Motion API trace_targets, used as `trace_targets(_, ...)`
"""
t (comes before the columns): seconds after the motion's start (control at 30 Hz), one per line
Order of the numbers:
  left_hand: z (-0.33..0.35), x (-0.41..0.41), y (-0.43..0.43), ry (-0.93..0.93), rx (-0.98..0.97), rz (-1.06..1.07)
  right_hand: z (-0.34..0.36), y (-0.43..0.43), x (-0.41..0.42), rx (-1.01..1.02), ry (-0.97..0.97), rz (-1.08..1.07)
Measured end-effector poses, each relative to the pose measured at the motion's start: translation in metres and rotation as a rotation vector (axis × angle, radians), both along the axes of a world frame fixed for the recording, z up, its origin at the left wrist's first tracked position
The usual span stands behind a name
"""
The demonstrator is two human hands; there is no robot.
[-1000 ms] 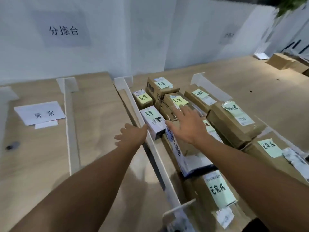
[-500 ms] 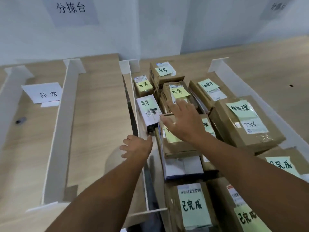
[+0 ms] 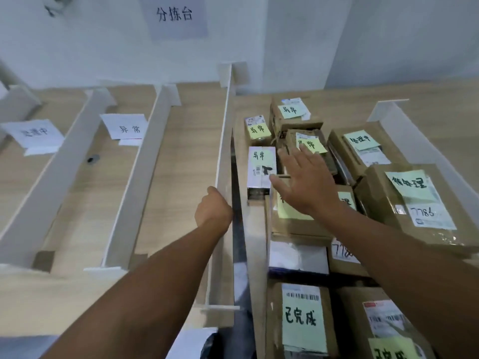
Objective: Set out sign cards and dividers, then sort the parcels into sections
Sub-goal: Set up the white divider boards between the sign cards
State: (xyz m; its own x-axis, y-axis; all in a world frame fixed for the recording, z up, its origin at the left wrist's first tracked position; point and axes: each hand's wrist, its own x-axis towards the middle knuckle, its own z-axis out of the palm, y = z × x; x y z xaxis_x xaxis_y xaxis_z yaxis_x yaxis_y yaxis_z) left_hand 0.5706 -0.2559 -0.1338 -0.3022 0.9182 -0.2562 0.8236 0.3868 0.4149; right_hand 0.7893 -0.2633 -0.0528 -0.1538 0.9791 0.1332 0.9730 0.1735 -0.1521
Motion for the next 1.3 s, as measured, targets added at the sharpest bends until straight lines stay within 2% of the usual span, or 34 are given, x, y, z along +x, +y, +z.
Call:
trace_targets(0.23, 0.092, -0.130, -0.015, 0.052, 0.155, 0.125, 0.062, 0.032, -0.098, 0.112, -0.111, 0.090)
trace_targets(0.47, 0.144, -0.304, -0.065, 0.107, 0.245, 0.284, 0.104, 0.029, -0.283, 0.143, -0.070, 0.245)
trace_targets(0.7, 0.155, -0.499, -0.139, 0.146, 0.287, 0.396, 0.122, -0.014, -0.514, 0.157, 0.028, 0.394)
trace_targets(0.93, 0.148, -0.673, -0.207, 0.215, 0.260, 0.499, 0.116, -0.054, -0.730, 0.138, 0.021, 0.561)
trace_targets(1.3, 0.142, -0.942, -0.207, 0.267, 0.222, 0.680, 0.089, -0.022, -1.019, 0.146, 0.026, 0.749)
